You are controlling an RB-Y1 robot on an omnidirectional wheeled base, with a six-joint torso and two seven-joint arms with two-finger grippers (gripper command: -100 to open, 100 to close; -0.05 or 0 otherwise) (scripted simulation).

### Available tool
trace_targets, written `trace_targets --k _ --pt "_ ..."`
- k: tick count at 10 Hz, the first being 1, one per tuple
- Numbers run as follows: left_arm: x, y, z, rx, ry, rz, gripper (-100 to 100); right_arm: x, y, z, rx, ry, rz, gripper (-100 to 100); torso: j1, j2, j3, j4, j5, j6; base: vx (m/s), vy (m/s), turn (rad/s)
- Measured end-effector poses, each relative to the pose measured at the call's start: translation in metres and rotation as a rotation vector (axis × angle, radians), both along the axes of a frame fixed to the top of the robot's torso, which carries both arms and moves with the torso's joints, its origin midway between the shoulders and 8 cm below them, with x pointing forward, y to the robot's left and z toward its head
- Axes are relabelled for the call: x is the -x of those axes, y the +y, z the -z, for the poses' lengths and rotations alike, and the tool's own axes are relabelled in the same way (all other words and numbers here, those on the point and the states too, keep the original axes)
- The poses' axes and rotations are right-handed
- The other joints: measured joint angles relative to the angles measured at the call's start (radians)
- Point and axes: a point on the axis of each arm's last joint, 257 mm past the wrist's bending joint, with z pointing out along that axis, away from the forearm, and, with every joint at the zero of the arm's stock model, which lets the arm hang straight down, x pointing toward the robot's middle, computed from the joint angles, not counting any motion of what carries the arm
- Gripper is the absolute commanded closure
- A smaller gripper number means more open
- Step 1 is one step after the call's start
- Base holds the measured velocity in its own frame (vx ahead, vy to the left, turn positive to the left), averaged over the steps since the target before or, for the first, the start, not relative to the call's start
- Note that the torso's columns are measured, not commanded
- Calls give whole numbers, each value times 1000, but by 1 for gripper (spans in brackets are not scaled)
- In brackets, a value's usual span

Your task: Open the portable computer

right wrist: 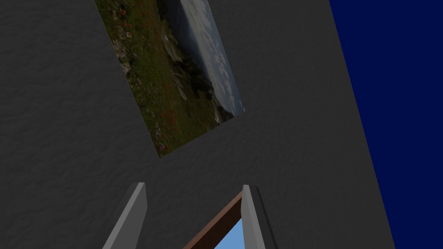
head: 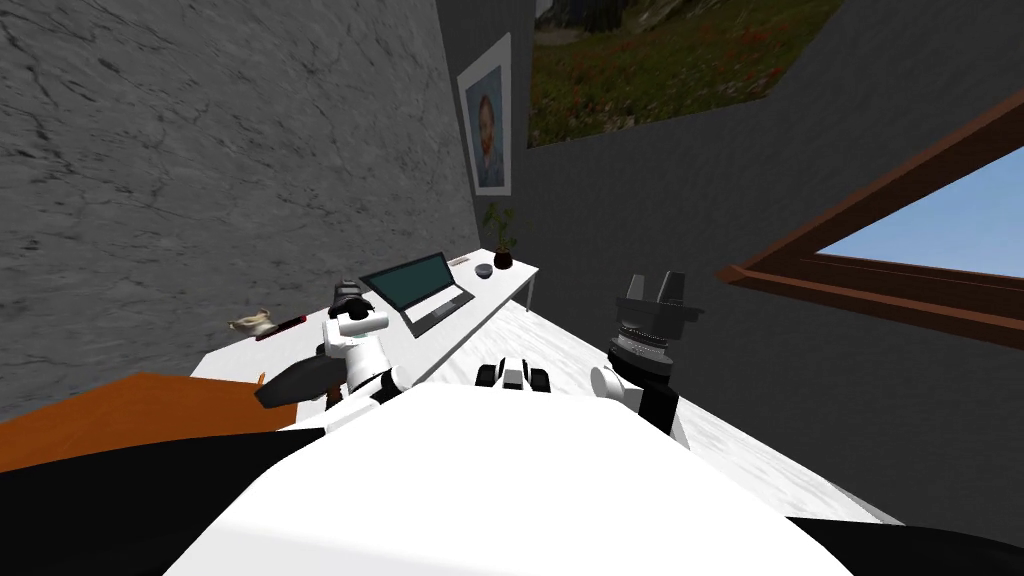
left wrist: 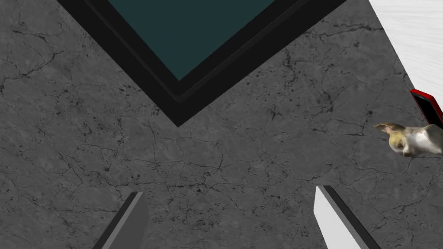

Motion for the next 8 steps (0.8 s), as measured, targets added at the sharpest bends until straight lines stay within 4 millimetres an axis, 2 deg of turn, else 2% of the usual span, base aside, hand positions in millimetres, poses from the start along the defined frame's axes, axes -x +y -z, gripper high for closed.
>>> trace_targets --k 4,7,8 --pt "-3 11 13 87 0 -49 -100 0 0 0 0 0 0 0 0 0 0 0 0 0 -11 27 -147" --pt "-4 14 15 107 0 -64 -100 0 0 0 0 0 0 0 4 -2 -1 0 1 0 14 49 -24" --pt "-4 14 15 107 0 -64 100 0 0 0 0 0 0 0 1 -1 -1 0 1 0 4 11 -6"
